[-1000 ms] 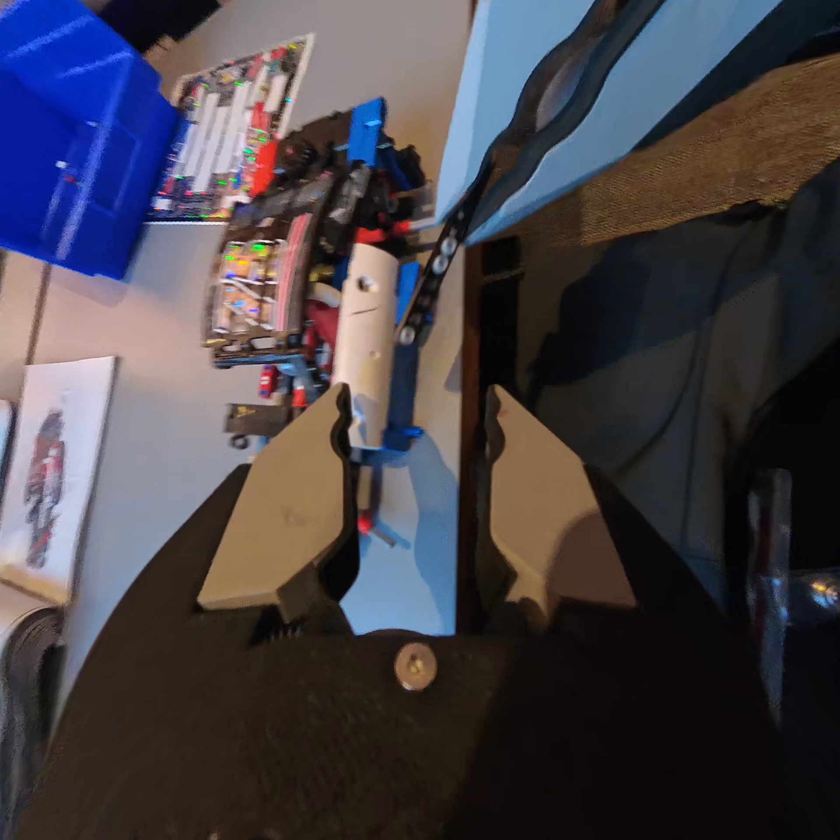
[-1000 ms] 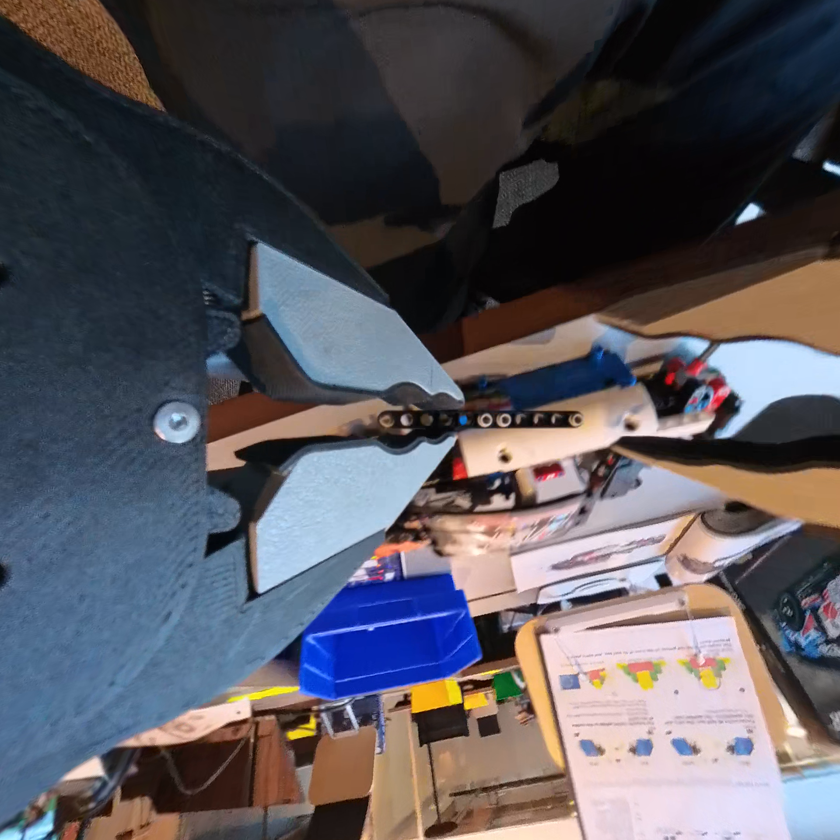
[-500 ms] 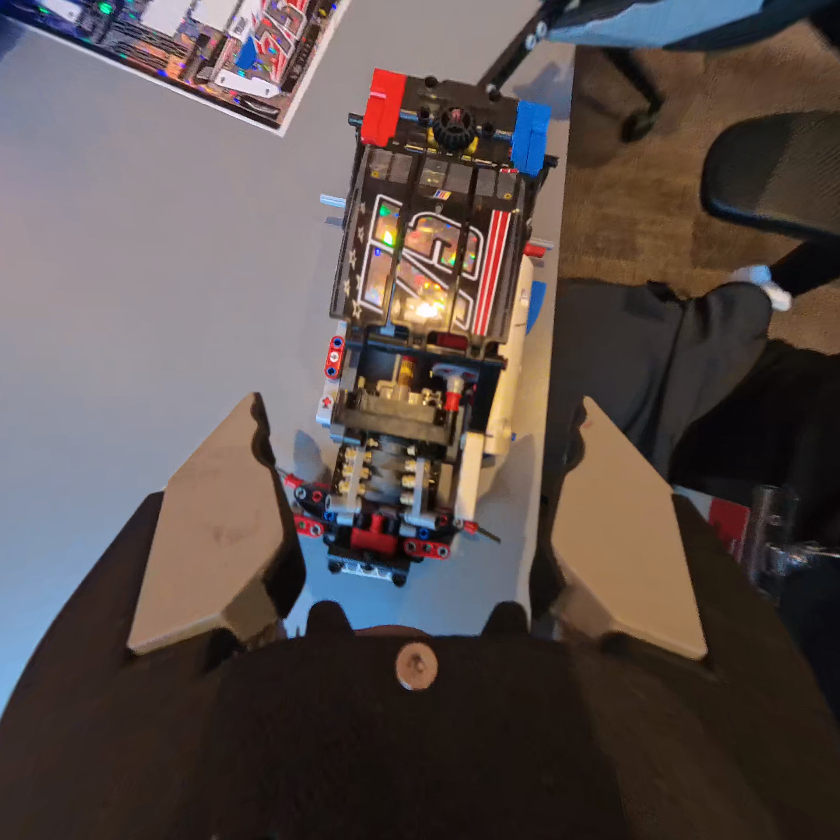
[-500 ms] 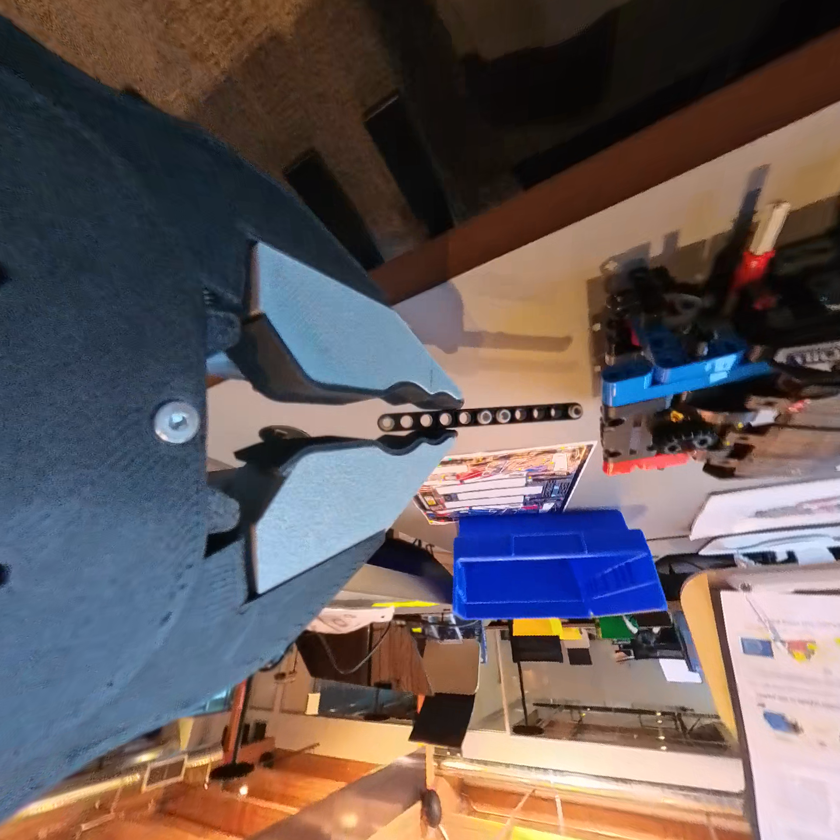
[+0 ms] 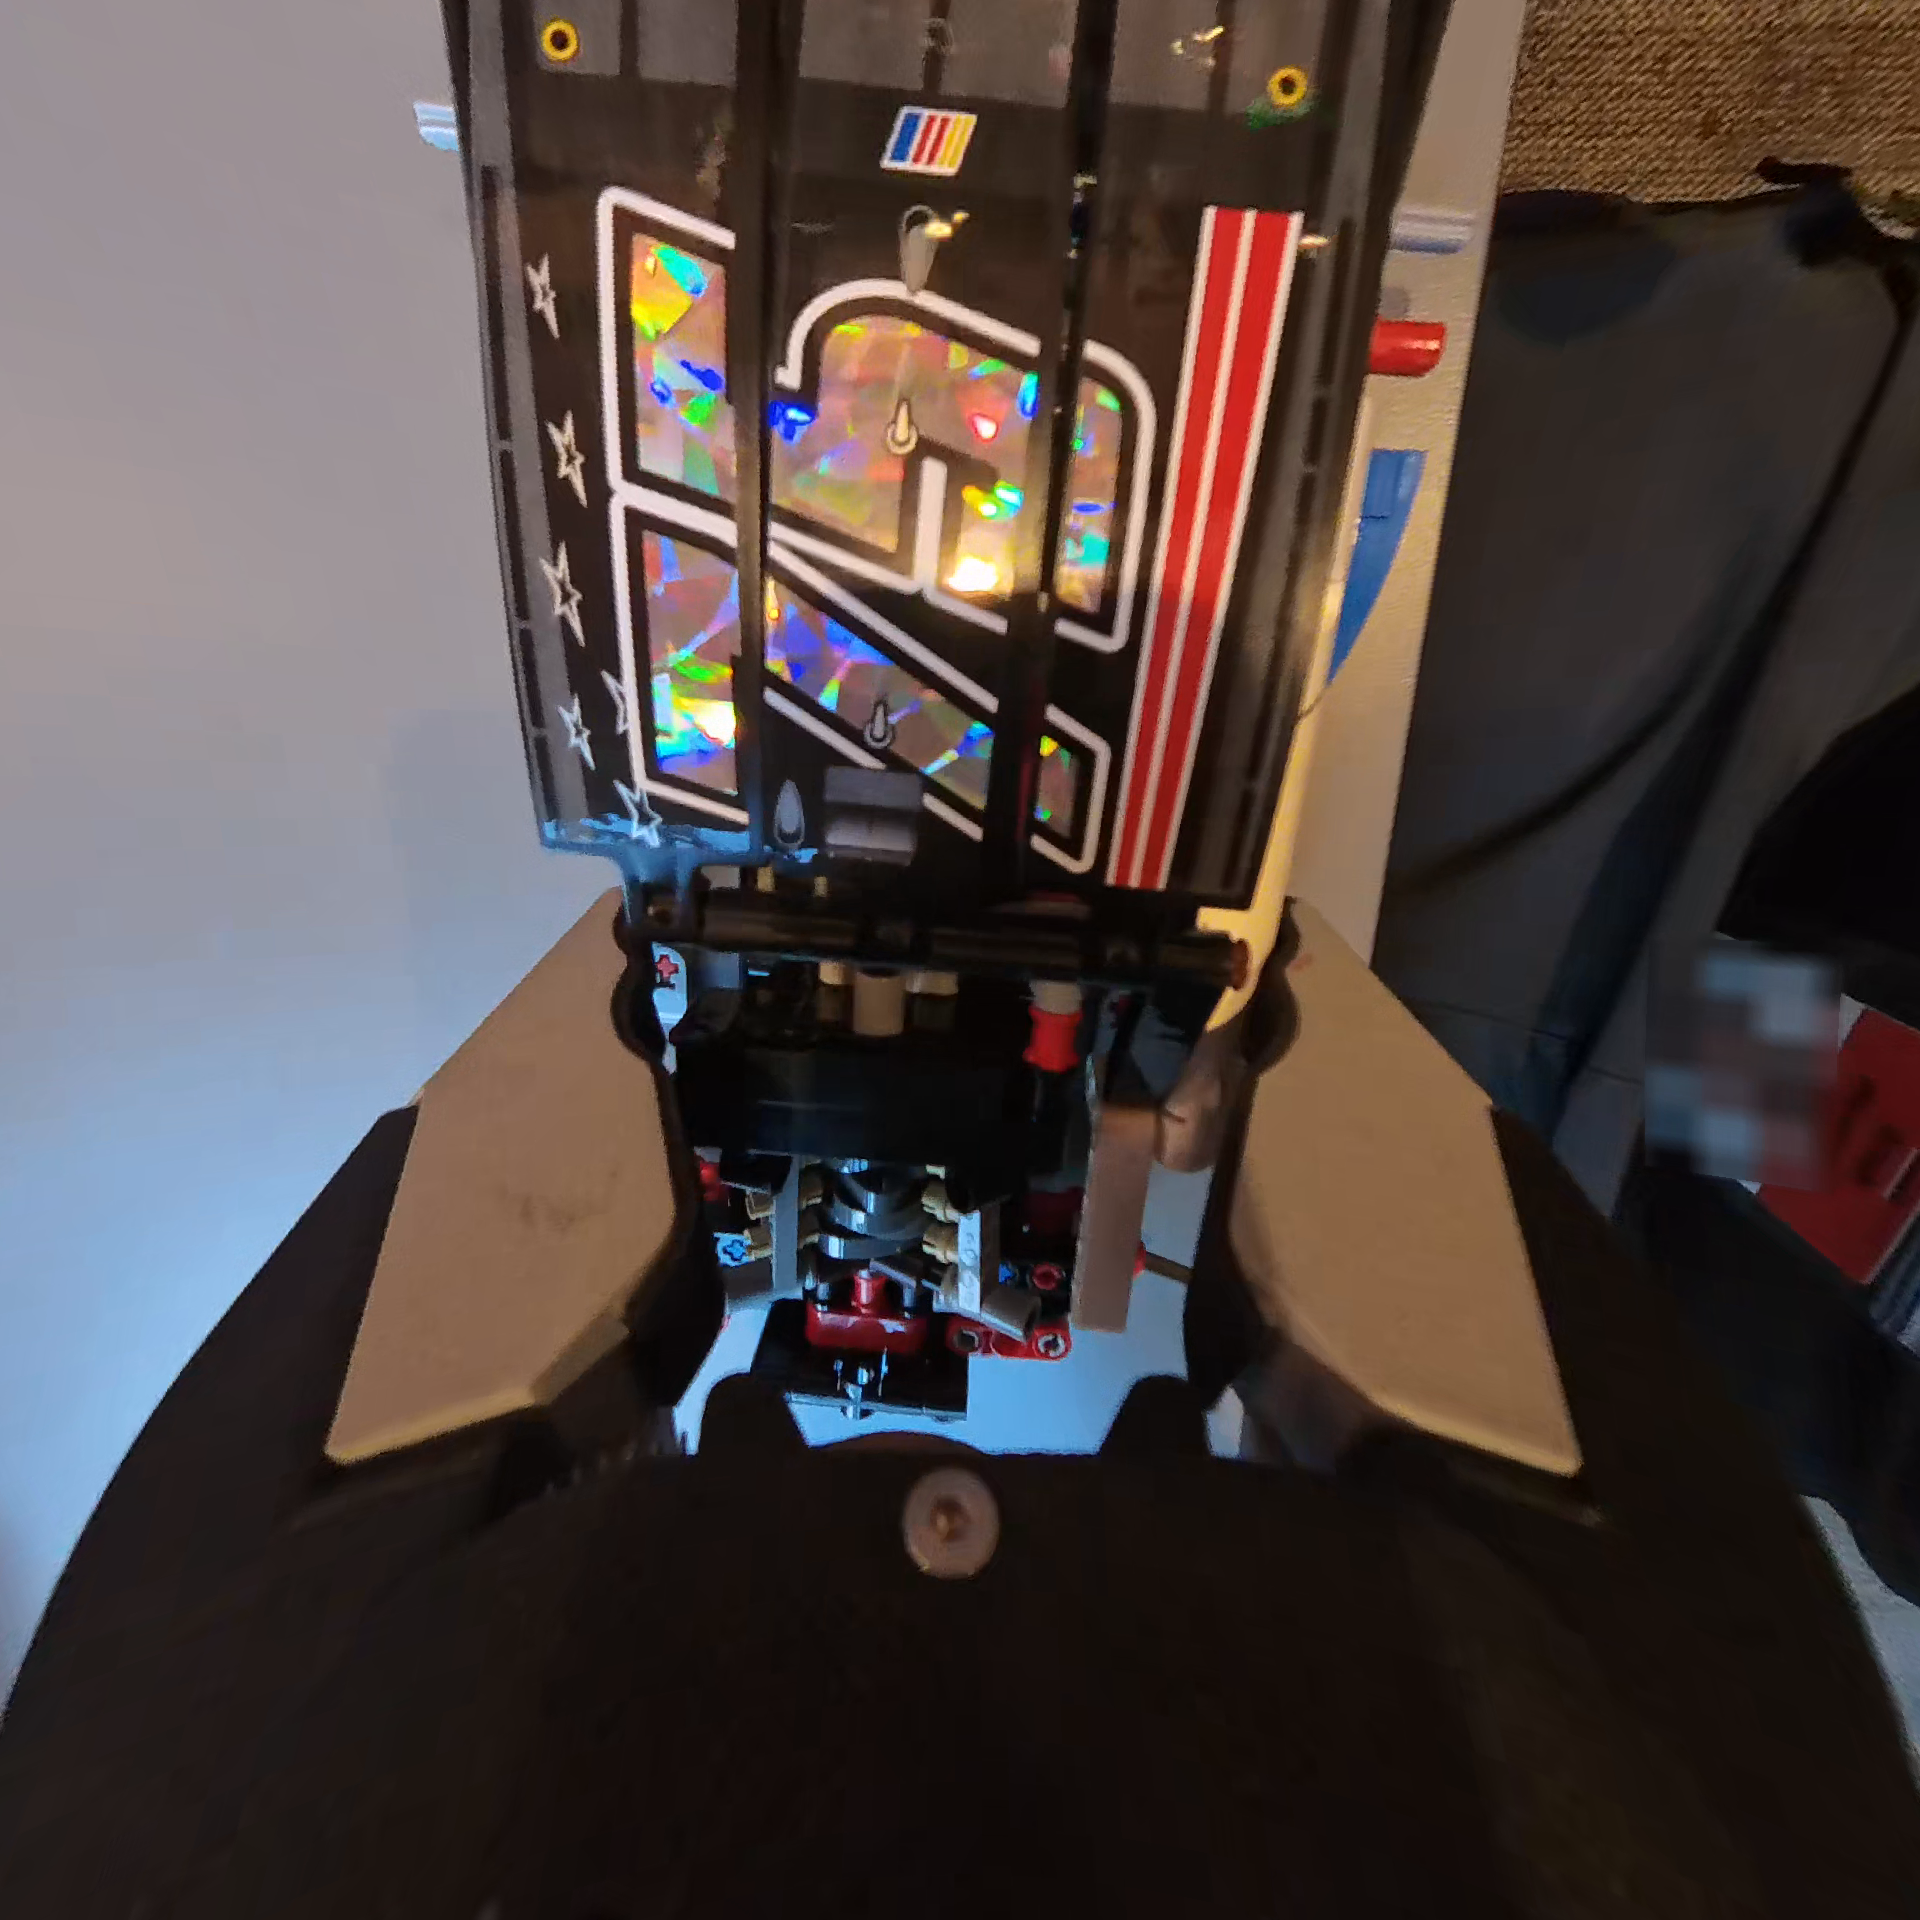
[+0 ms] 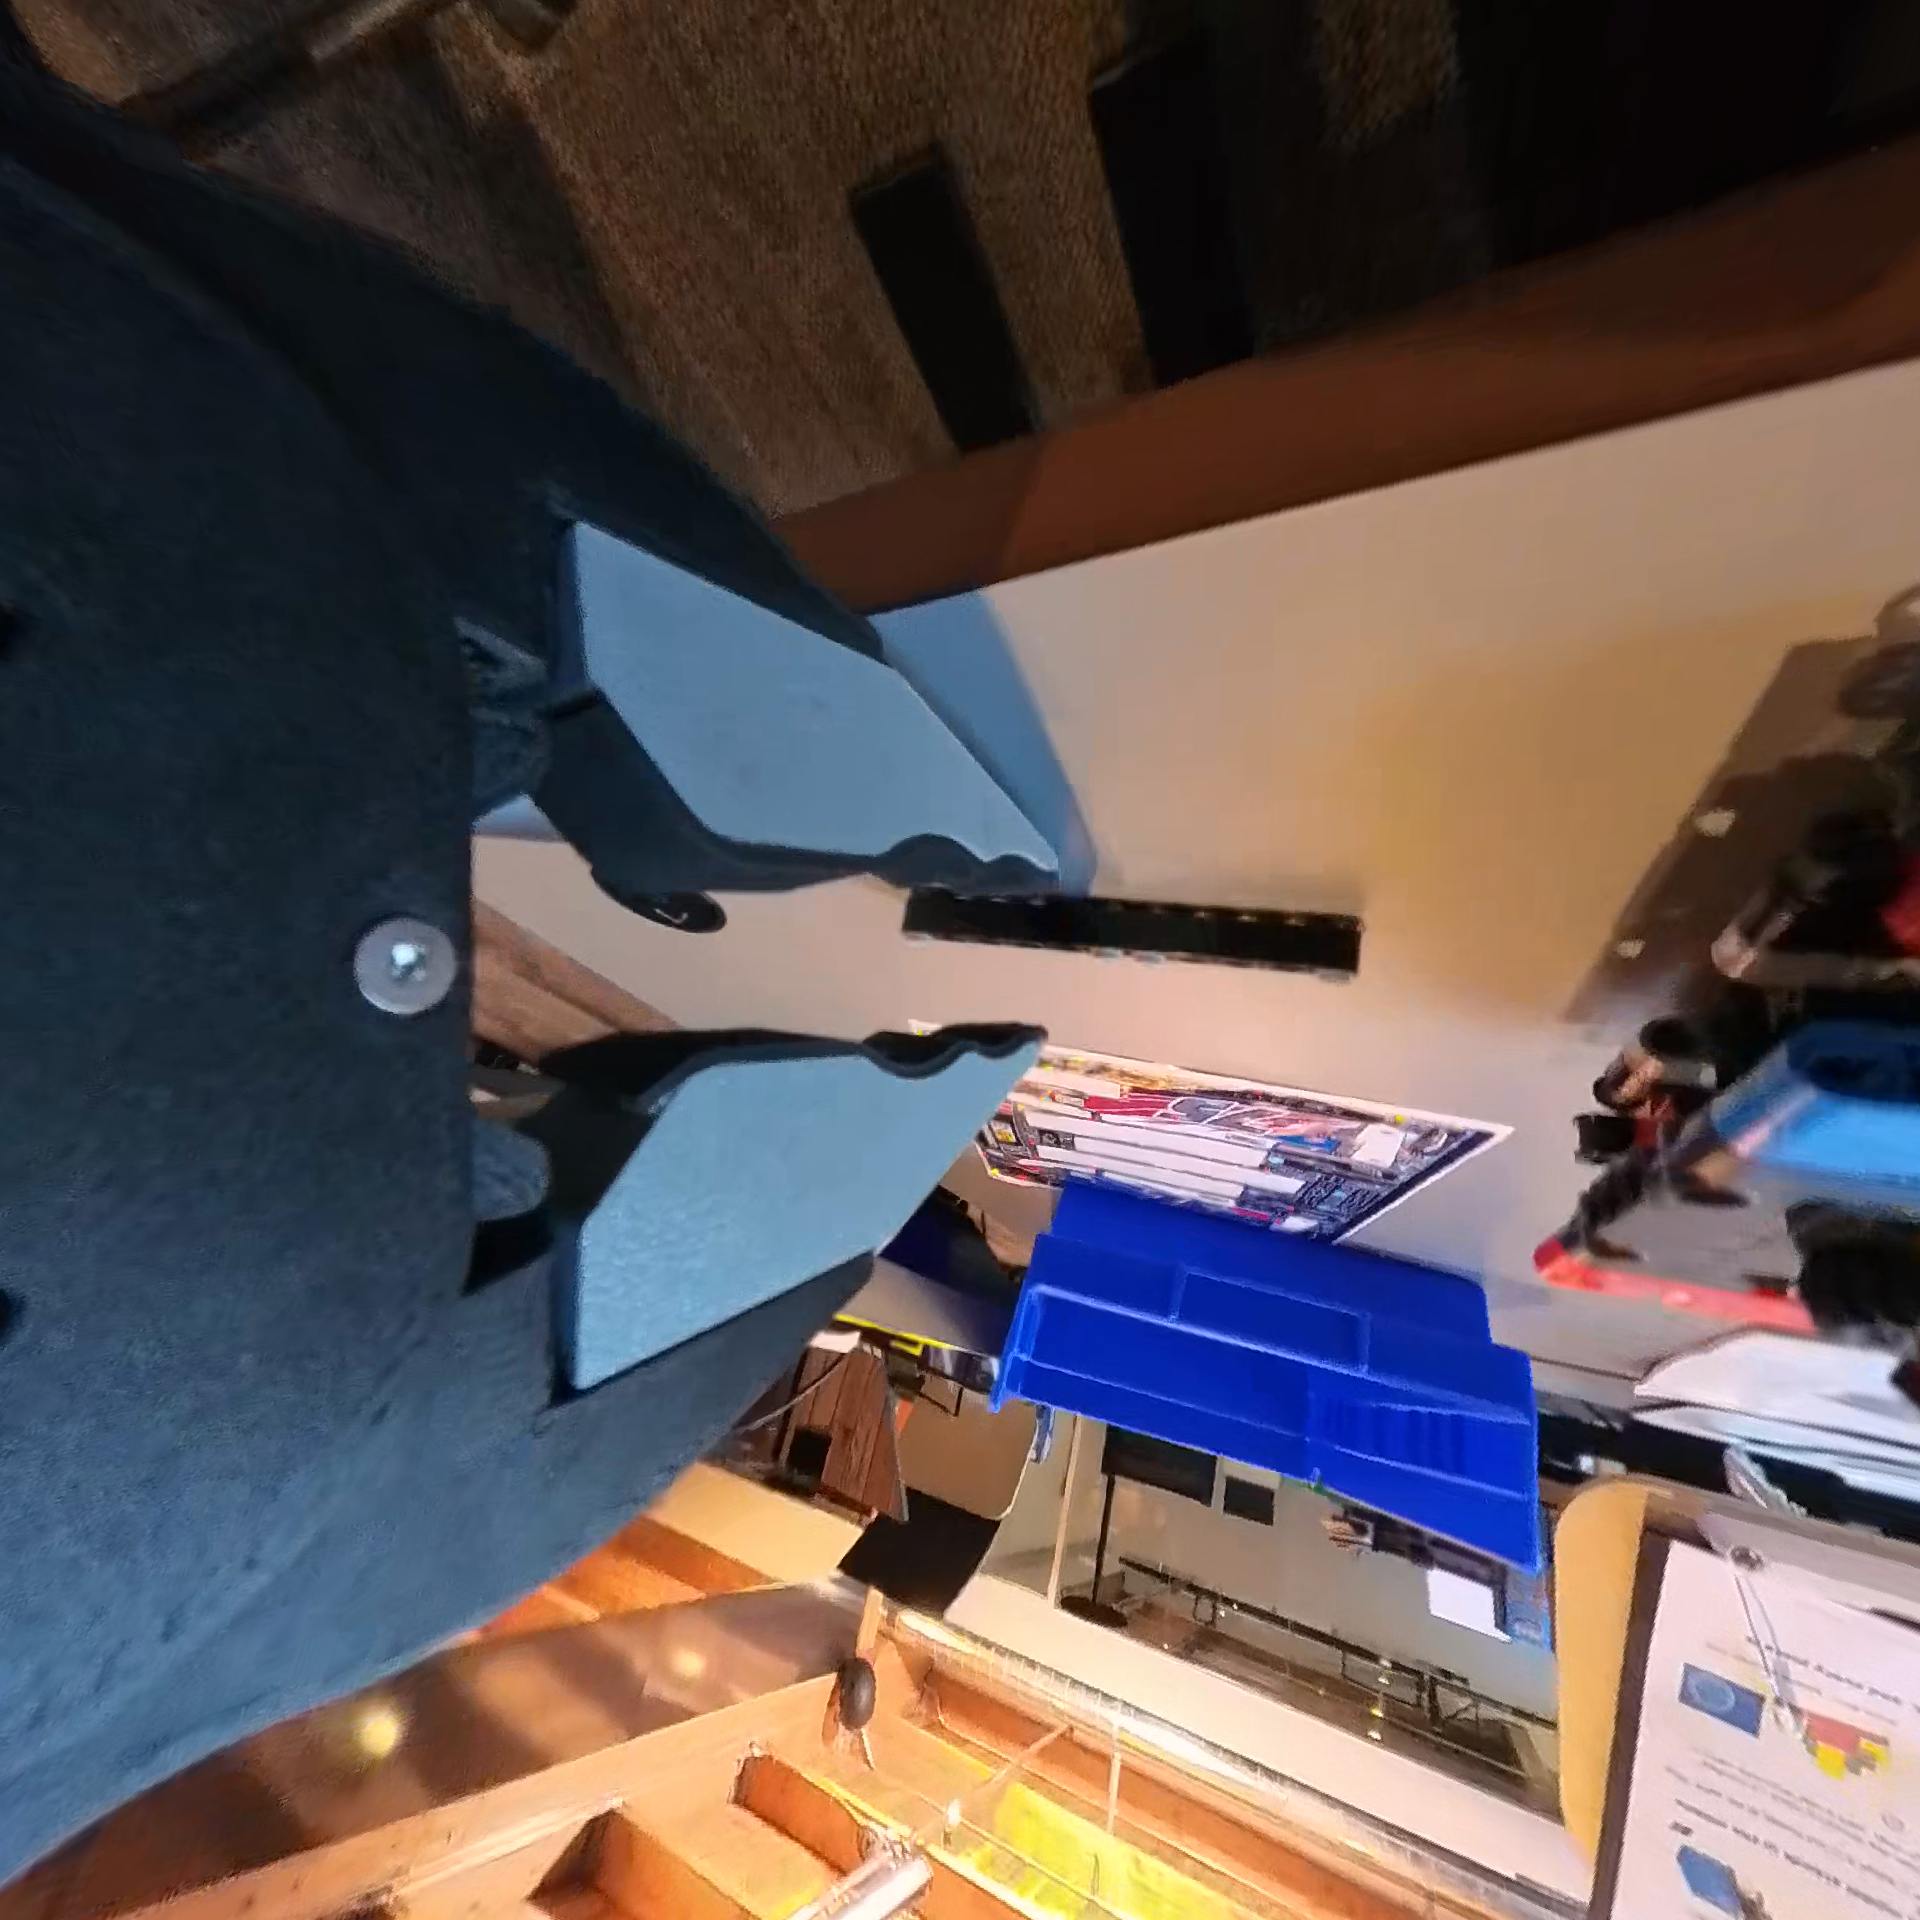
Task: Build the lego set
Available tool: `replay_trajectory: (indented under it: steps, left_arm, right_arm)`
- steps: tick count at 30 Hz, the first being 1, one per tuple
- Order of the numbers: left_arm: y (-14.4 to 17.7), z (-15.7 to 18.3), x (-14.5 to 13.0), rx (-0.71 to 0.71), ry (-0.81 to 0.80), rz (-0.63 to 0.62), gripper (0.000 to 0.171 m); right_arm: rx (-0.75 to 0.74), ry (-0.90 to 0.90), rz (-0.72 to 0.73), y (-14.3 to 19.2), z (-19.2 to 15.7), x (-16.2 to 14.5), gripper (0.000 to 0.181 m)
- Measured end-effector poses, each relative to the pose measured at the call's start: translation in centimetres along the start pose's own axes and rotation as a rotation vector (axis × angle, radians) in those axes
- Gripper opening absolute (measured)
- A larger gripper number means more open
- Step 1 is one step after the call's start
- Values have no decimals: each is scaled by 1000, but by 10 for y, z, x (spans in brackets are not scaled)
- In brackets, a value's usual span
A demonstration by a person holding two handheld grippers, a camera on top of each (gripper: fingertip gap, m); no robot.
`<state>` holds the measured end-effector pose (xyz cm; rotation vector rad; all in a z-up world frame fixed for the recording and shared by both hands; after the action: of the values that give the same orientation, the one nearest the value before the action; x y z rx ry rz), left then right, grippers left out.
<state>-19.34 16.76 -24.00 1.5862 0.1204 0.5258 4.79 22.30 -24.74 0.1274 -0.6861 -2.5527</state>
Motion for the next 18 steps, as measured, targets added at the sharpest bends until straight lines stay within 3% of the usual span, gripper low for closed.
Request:
replay_trajectory:
  steps: [8, 12, 14, 18]
  left_arm:
    - [2, -9, -2, -18, 49, 1, 112]
    - [4, -11, 0, -55, 109, 19, 111]
    - [5, -13, 1, -75, 142, 28, 111]
    - [7, -14, 2, -105, 191, 36, 111]
  right_arm:
    - [-51, -203, 55, 17, 6, 0, 36]
    - [-191, -527, 219, 51, 22, 23, 24]
    - [-111, -801, 362, 63, 25, 51, 23]
    - [269, -1309, 508, 55, 13, 100, 30]
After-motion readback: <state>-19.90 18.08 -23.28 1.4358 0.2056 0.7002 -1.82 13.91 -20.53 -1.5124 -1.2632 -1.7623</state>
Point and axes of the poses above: each gripper's, where its closed fingertips meet, y back along the fingers, x out of its top, z = x × y across the jaws, the point moved 5 cm from there along y, back along the fingers, and after that the axes turned 1 degree about z, right-handed, at the moved point
